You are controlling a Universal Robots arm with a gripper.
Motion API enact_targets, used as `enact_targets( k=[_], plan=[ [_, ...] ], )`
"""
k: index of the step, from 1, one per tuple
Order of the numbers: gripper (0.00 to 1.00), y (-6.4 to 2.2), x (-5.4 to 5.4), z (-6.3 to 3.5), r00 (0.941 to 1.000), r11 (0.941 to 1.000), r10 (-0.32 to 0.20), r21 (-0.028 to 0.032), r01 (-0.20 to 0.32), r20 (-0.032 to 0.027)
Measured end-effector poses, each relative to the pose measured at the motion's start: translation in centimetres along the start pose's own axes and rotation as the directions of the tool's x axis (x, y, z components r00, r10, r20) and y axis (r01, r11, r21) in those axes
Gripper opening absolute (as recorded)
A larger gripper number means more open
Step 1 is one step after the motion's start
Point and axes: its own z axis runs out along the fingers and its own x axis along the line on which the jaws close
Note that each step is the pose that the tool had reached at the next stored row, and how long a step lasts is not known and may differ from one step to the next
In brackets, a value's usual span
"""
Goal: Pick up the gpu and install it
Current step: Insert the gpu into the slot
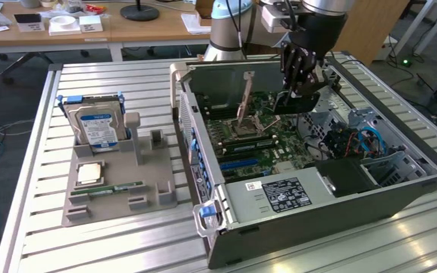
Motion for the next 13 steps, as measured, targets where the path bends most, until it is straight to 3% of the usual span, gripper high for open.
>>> enact_targets(
  k=[8, 11, 13],
  plan=[
    [0.26, 1.04, 0.1, 0.69, 1.0000, 1.0000, -0.001, 0.0002, 0.001, 0.0004],
    [0.26, 1.26, 0.5, 2.61, 0.9994, 0.9994, -0.035, -0.0018, 0.035, 0.0008],
    [0.26, 1.31, 0.6, 2.96, 0.9994, 0.9994, -0.035, -0.0024, 0.035, 0.0007]
  ],
)
